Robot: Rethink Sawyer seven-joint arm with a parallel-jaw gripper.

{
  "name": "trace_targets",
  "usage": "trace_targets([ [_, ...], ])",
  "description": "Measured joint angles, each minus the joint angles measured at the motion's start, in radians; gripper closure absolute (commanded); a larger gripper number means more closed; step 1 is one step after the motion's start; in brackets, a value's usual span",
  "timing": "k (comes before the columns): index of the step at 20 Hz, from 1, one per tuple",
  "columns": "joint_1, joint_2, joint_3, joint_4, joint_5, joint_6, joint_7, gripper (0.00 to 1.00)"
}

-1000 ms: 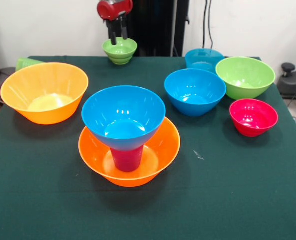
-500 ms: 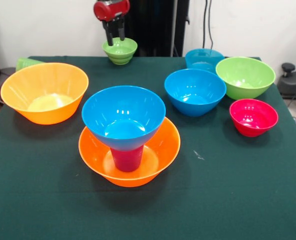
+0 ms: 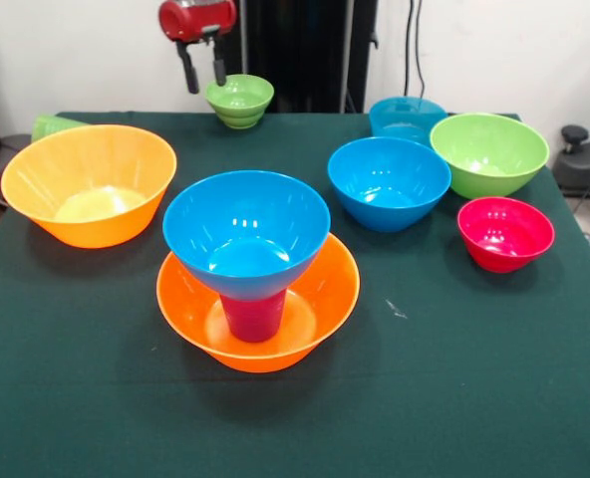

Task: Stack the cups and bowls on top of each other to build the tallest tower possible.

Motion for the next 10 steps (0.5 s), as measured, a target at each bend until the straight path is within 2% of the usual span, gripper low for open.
trace_targets([
  [5, -0.039, 0.009, 0.039, 0.000, 0.000, 0.047, 0.000, 0.00],
  [10, -0.019, 0.041, 0.030, -0.008, -0.001, 0.095, 0.000, 0.00],
])
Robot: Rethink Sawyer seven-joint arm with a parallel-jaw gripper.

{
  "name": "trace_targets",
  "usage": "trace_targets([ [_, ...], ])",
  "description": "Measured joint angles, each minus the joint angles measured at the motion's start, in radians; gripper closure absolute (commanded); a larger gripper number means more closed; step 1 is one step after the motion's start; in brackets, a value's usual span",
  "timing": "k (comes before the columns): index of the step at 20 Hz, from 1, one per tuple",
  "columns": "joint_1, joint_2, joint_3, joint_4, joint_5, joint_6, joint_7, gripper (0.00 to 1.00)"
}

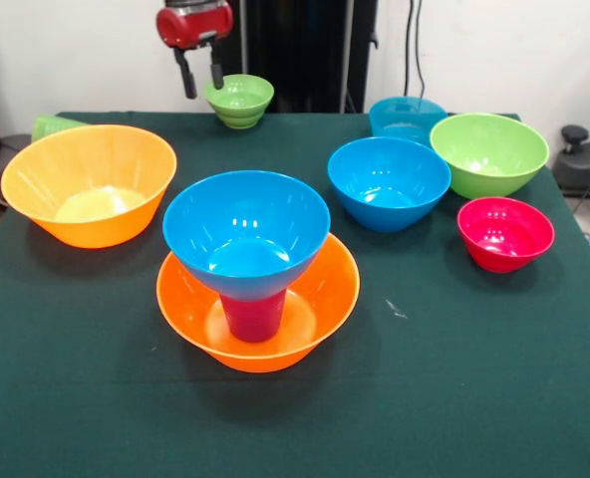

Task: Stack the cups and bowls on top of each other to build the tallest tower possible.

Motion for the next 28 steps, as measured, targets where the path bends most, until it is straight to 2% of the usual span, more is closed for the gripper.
trace_targets([
  [6, 0.066, 0.076, -0.051, -0.031, -0.028, 0.031, 0.000, 0.00],
  [15, 0.112, 0.167, -0.118, -0.074, -0.058, 0.033, 0.000, 0.00],
  [28, 0.156, 0.184, -0.205, -0.097, -0.090, 0.033, 0.000, 0.00],
])
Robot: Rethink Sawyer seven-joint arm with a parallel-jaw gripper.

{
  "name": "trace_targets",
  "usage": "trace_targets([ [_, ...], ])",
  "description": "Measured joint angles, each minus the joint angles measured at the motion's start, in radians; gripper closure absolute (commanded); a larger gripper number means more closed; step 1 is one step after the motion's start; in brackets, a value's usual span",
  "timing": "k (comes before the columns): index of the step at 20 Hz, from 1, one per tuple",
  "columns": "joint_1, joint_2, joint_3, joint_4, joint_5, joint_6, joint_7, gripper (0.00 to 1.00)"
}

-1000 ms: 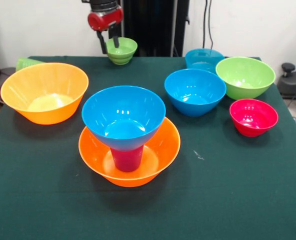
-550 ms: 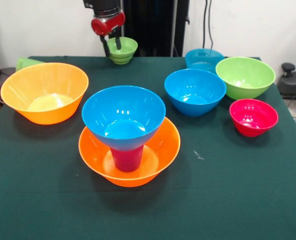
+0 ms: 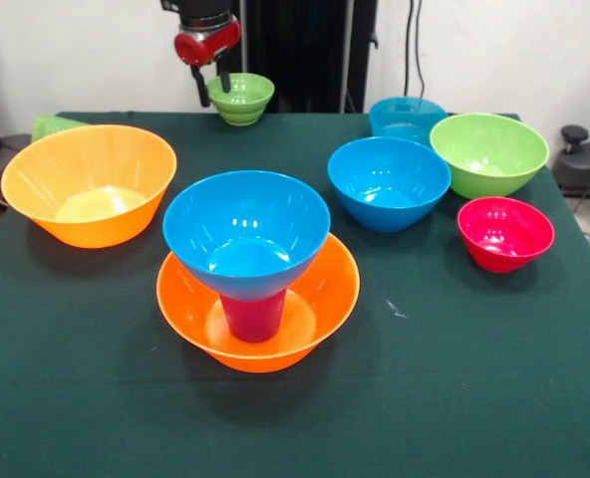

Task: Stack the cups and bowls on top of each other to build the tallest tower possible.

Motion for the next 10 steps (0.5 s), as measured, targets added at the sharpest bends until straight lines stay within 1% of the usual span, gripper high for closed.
trace_targets([
  [10, 0.084, 0.030, -0.091, -0.033, -0.006, -0.001, 0.000, 0.00],
])
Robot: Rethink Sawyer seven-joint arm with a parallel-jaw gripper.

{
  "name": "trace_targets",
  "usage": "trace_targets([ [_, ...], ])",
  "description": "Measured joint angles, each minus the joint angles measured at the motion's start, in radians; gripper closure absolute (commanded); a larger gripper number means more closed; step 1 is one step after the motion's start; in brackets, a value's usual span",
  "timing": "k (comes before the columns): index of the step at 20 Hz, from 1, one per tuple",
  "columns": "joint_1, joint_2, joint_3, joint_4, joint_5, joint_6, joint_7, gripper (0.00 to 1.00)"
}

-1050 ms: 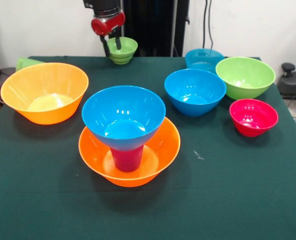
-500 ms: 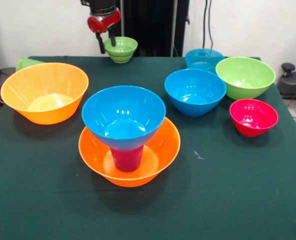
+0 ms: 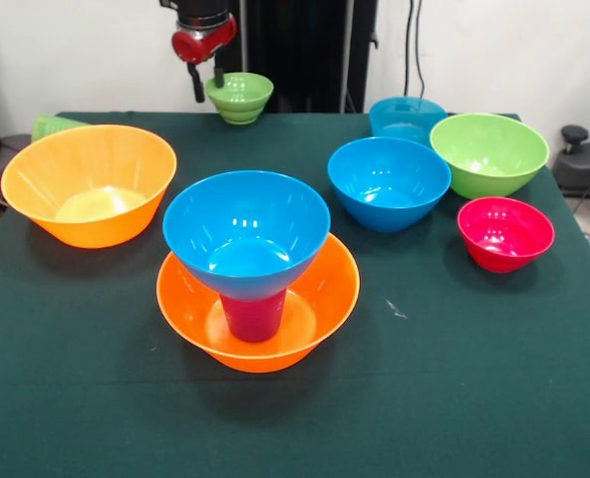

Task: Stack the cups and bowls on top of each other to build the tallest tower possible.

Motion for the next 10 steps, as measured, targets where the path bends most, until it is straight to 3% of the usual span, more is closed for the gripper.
trace_targets([
  [10, 0.069, 0.037, -0.076, -0.032, 0.000, -0.053, 0.000, 0.00],
])
